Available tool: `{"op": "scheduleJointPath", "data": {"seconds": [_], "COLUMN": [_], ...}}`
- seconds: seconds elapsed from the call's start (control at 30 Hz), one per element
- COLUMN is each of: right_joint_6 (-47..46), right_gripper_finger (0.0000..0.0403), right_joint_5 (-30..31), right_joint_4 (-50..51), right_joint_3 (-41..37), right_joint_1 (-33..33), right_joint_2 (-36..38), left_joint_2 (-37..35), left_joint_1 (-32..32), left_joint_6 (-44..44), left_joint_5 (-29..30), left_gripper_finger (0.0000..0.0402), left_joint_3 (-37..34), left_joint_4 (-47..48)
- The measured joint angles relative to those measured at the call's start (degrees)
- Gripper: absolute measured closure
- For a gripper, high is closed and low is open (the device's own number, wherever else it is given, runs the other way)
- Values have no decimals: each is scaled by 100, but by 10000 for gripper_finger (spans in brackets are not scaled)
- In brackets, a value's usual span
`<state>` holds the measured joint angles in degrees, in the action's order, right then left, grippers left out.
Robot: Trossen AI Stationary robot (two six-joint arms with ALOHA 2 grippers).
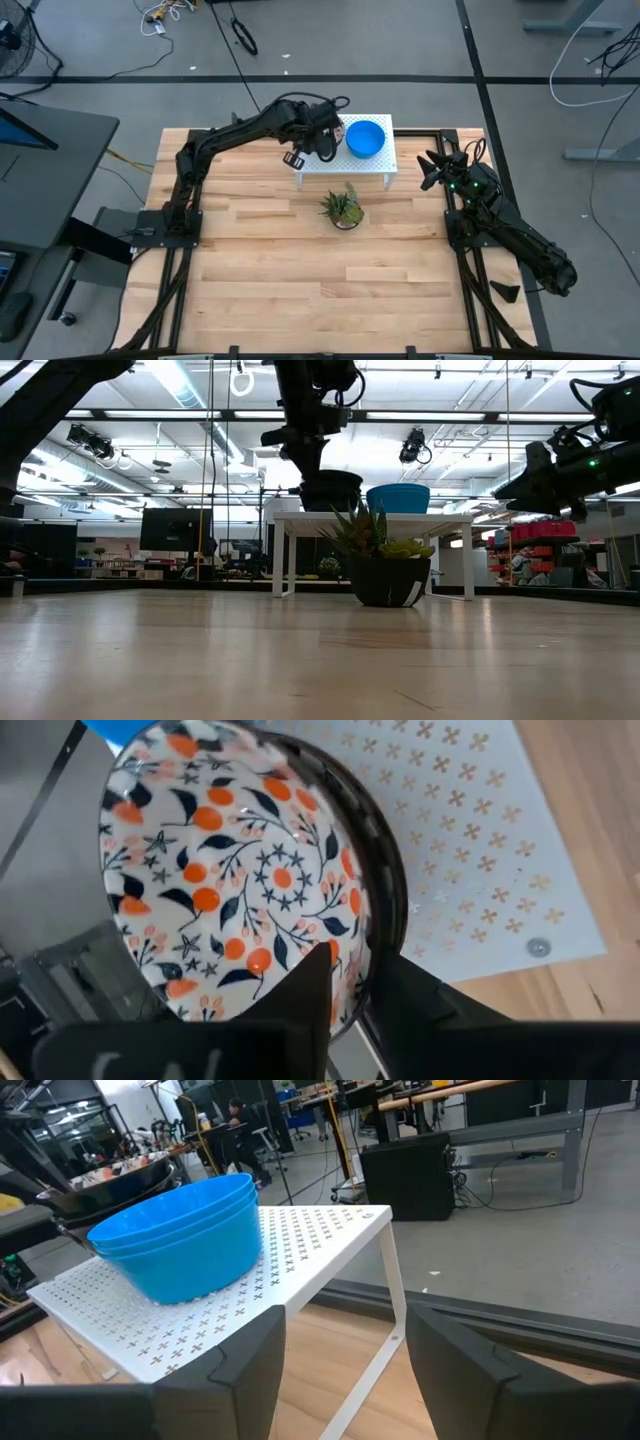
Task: Pick & Place Mini bowls
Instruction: Stack the white patterned bowl on the white patterned bowl on the shelf, then return to Home Position
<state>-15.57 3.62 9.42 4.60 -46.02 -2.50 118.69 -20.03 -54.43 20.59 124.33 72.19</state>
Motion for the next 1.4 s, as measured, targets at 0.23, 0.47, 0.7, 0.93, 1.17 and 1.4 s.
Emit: {"op": "scheduleJointPath", "data": {"seconds": [0.23, 0.47, 0.7, 0.93, 1.17, 1.4], "right_joint_6": [0, 0, 0, 0, 0, 0], "right_gripper_finger": [192, 192, 192, 192, 192, 192], "right_joint_5": [0, 0, 0, 0, 0, 0], "right_joint_4": [1, 0, -1, 0, -1, -1], "right_joint_3": [0, 0, 0, 0, 0, 0], "right_joint_1": [0, 0, 0, 0, 0, 0], "right_joint_2": [0, 0, -2, -2, -2, -2], "left_joint_2": [0, -68, -271, -405, -500, -591], "left_joint_1": [0, 7, -4, -11, -34, -204], "left_joint_6": [181, 608, 778, 881, 1296, 2470], "left_joint_5": [86, 38, -375, -414, -454, -1219], "left_gripper_finger": [308, 306, 303, 246, 152, 89], "left_joint_3": [0, 0, 0, 0, 0, -4], "left_joint_4": [38, 113, 155, 185, 199, 161]}}
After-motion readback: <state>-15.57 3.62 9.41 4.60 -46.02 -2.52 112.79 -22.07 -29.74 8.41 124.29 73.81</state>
